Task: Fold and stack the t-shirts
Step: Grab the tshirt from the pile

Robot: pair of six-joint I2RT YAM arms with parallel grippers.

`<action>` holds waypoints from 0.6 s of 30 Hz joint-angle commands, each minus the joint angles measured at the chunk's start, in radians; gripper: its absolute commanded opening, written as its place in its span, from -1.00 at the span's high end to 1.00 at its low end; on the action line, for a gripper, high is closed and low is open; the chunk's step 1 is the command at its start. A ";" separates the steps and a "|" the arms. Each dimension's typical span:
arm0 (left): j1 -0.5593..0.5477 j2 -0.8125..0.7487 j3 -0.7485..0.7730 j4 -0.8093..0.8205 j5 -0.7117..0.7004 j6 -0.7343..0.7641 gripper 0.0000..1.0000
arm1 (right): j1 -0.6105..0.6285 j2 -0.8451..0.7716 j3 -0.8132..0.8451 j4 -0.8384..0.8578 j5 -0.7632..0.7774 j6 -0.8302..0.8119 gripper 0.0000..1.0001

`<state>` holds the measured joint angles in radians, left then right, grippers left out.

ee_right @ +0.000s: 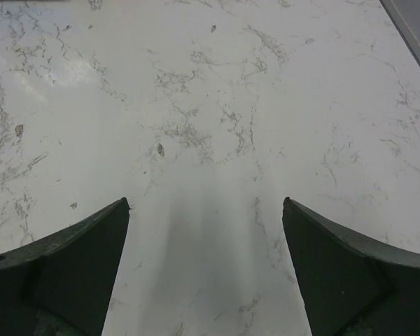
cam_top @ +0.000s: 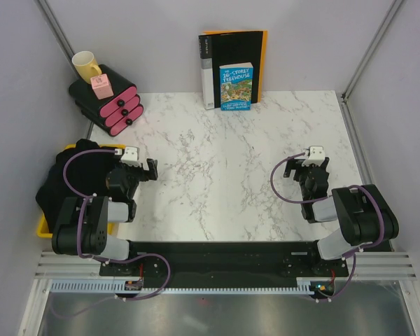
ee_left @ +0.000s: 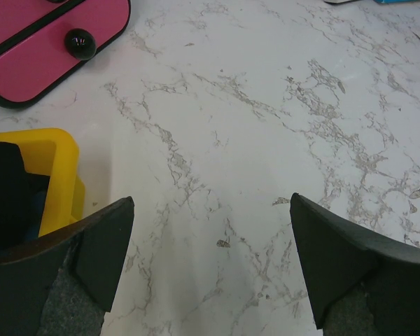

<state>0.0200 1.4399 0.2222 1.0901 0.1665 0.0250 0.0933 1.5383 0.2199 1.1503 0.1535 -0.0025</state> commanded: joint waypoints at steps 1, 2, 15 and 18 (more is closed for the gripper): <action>-0.002 -0.112 0.032 -0.069 -0.007 -0.027 -0.99 | -0.007 -0.041 0.033 -0.027 -0.133 -0.022 -0.96; -0.002 -0.146 0.061 -0.255 0.019 -0.001 -0.99 | -0.007 -0.088 0.071 -0.090 -0.182 -0.042 -0.96; 0.000 -0.162 0.985 -1.753 0.112 0.477 -0.99 | -0.006 -0.177 0.951 -1.662 -0.386 -0.428 -0.96; -0.002 -0.194 1.034 -1.860 0.066 0.581 -0.99 | -0.007 0.021 1.287 -2.115 -0.478 -0.494 -0.96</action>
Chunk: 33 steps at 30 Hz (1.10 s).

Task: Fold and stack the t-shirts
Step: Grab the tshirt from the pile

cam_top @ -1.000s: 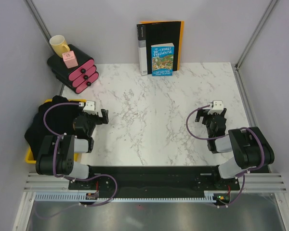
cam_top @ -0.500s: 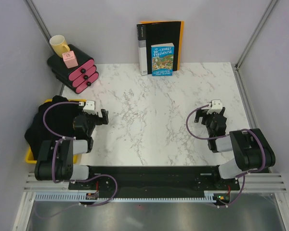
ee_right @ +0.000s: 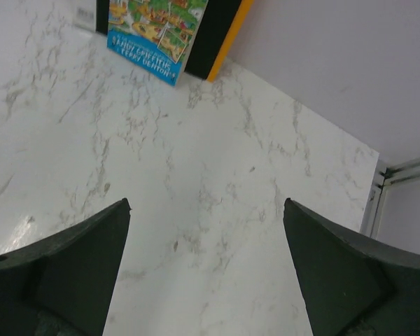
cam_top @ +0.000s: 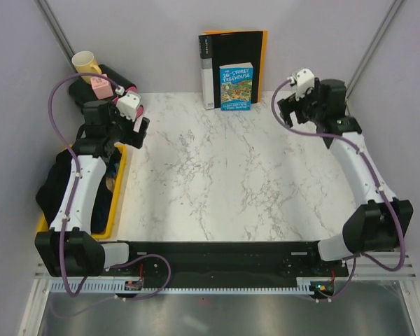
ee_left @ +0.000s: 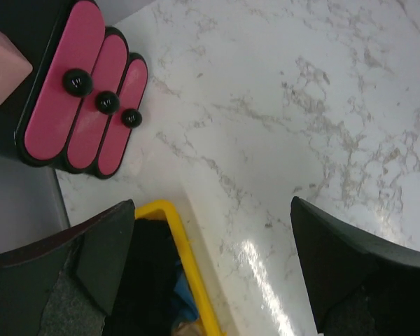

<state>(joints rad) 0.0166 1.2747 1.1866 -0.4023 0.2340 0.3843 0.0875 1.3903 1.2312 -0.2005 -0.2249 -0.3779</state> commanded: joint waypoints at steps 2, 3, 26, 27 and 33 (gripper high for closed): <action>0.005 -0.035 0.105 -0.436 -0.146 0.244 -0.99 | -0.002 0.283 0.422 -0.996 -0.161 -0.185 -0.96; 0.005 -0.034 0.108 -0.475 -0.198 0.266 -0.86 | -0.002 0.298 0.442 -1.036 -0.197 -0.212 -0.96; 0.244 -0.173 -0.320 -0.368 -0.731 0.301 -0.72 | 0.020 0.406 0.490 -1.031 -0.031 -0.355 -0.96; 0.246 -0.188 -0.340 -0.351 -0.731 0.306 -0.38 | 0.024 0.418 0.510 -1.034 -0.010 -0.352 -0.96; 0.246 -0.244 -0.348 -0.323 -0.662 0.295 0.97 | 0.066 0.454 0.568 -1.045 0.029 -0.340 -0.96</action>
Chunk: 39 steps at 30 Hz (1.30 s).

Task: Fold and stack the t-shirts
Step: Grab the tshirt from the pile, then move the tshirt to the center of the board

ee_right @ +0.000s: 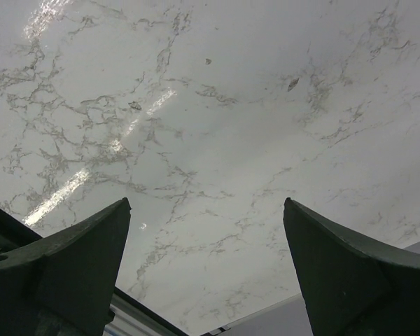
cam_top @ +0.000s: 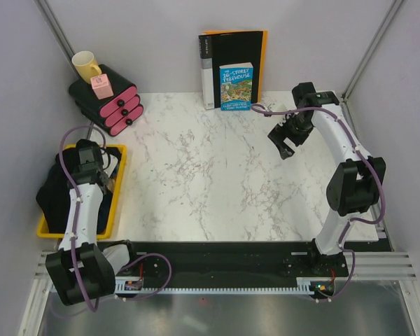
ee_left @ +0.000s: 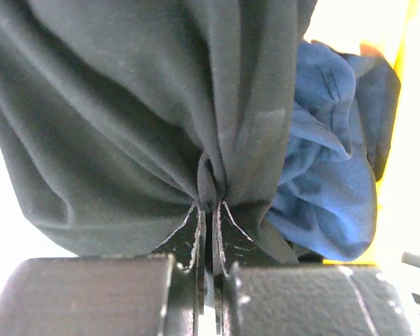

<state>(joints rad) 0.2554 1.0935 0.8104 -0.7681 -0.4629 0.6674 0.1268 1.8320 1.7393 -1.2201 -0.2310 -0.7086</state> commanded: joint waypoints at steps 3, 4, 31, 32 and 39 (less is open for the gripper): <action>0.007 -0.133 0.160 0.032 0.180 0.012 0.96 | 0.050 0.007 0.046 -0.022 0.041 -0.008 -0.96; 0.007 -0.165 0.256 0.024 0.238 0.018 0.96 | 0.060 0.003 0.042 -0.019 0.039 -0.012 -0.96; -0.544 0.291 1.063 0.142 1.566 -0.459 0.97 | 0.074 -0.315 -0.035 0.338 -0.155 0.278 -0.96; -0.589 0.301 1.060 0.156 1.549 -0.460 0.97 | 0.074 -0.323 -0.041 0.337 -0.180 0.278 -0.96; -0.685 0.390 1.018 0.256 1.318 -0.456 0.97 | 0.106 -0.294 -0.003 0.334 -0.373 0.296 -0.96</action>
<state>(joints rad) -0.4126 1.4590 1.8164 -0.6407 0.9764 0.2554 0.2131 1.5284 1.6947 -0.9051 -0.4385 -0.4450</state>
